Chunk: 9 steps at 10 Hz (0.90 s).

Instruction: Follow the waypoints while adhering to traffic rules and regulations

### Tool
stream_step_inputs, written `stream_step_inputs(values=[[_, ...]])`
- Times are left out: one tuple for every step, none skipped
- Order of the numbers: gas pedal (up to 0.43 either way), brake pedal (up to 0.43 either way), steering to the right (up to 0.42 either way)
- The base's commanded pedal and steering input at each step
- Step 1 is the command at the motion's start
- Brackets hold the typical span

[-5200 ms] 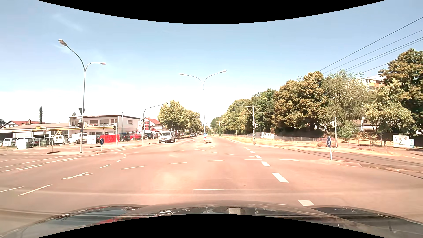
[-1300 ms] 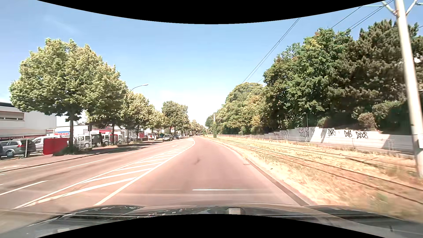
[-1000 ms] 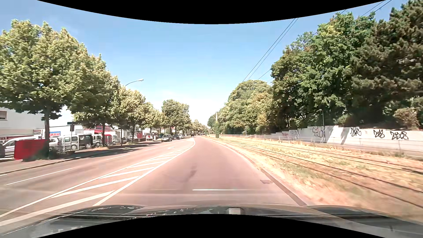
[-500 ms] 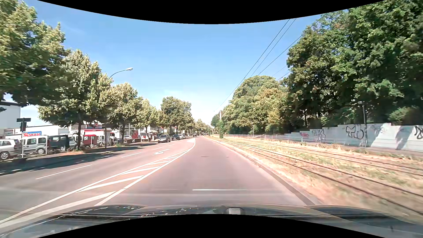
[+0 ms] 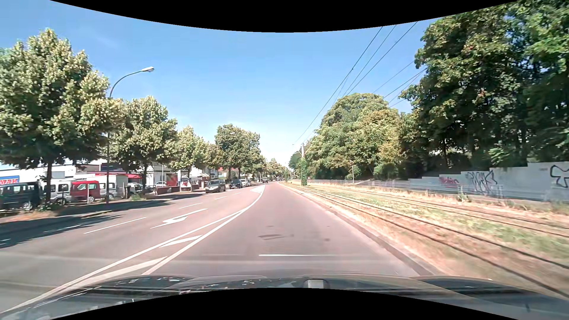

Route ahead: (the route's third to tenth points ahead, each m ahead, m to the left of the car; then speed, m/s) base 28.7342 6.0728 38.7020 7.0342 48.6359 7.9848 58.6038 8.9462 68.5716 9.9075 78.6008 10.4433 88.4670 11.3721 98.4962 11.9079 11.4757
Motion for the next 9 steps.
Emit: stream_step_inputs(values=[[0.169, 0.000, -0.019], [0.169, 0.000, -0.019], [0.169, 0.000, -0.019], [0.169, 0.000, -0.019], [0.169, 0.000, -0.019], [0.157, 0.000, -0.018], [0.157, 0.000, -0.018], [0.157, 0.000, -0.018], [0.157, 0.000, -0.018]])
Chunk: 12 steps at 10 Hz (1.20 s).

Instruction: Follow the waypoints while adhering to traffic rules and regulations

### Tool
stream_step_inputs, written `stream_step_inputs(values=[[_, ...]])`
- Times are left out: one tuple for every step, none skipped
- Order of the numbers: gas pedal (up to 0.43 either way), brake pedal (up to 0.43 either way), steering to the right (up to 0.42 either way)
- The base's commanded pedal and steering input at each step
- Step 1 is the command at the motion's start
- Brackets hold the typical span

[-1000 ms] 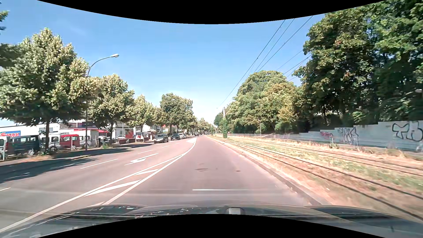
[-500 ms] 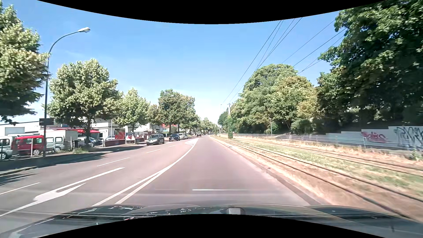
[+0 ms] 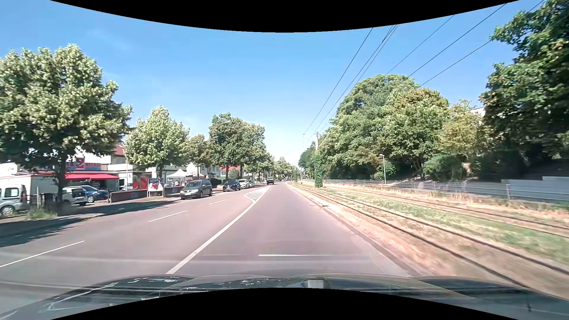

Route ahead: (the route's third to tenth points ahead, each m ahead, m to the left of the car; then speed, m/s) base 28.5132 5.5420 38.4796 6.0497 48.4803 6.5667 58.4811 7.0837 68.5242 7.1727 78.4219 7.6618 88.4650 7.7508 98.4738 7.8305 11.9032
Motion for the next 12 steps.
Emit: stream_step_inputs(values=[[0.157, 0.000, -0.018], [0.157, 0.000, -0.018], [0.157, 0.000, -0.018], [0.157, 0.000, -0.018], [0.157, 0.000, -0.017], [0.157, 0.000, -0.017], [0.157, 0.000, -0.016], [0.157, 0.000, -0.015], [0.157, 0.000, -0.014], [0.157, 0.000, -0.013], [0.157, 0.000, -0.012], [0.157, 0.000, -0.011]])
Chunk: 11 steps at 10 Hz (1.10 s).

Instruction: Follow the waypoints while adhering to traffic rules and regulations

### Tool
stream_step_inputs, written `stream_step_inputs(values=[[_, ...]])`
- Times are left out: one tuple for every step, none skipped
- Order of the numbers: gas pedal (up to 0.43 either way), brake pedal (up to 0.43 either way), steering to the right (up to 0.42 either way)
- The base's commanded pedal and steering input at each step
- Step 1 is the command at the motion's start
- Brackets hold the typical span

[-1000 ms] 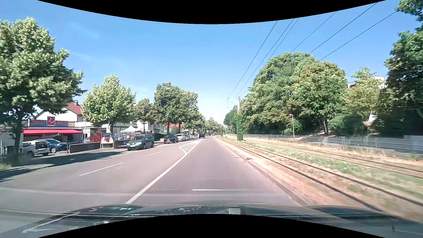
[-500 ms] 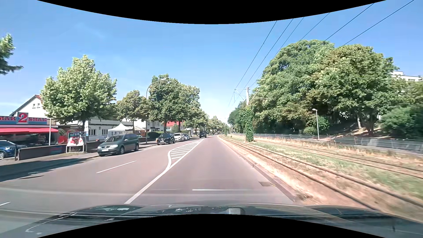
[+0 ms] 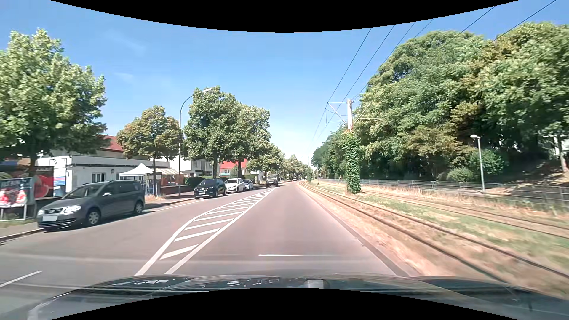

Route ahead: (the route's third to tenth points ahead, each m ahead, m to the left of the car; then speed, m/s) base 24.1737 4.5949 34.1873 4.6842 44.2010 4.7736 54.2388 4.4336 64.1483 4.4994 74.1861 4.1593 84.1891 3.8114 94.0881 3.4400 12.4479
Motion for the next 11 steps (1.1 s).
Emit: stream_step_inputs(values=[[0.157, 0.000, -0.010], [0.157, 0.000, -0.010], [0.157, 0.000, -0.008], [0.157, 0.000, -0.007], [0.157, 0.000, -0.007], [0.157, 0.000, -0.007], [0.157, 0.000, -0.007], [0.157, 0.000, -0.007], [0.150, 0.000, -0.007], [0.150, 0.000, -0.007], [0.150, 0.000, -0.006]])
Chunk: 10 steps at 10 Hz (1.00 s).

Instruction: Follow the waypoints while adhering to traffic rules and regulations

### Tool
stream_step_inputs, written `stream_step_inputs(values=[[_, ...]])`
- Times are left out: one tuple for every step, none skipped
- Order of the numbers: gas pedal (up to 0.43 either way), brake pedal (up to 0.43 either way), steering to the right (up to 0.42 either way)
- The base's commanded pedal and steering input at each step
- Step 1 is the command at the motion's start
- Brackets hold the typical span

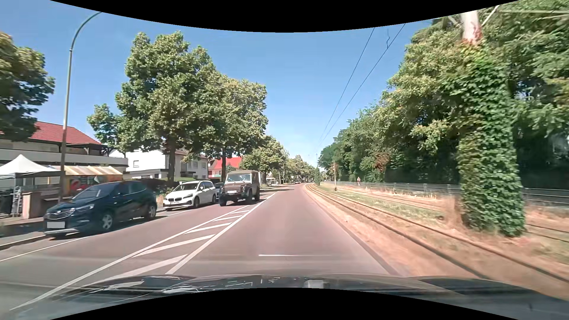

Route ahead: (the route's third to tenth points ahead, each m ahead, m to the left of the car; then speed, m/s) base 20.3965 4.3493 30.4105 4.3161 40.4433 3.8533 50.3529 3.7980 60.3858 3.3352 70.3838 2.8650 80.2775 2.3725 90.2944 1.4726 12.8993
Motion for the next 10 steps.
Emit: stream_step_inputs(values=[[0.150, 0.000, -0.005], [0.150, 0.000, -0.004], [0.150, 0.000, -0.002], [0.138, 0.000, -0.002], [0.130, 0.000, -0.001], [0.130, 0.000, -0.001], [0.130, 0.000, 0.000], [0.130, 0.000, 0.000], [0.130, 0.000, 0.000], [0.130, 0.000, 0.000]])
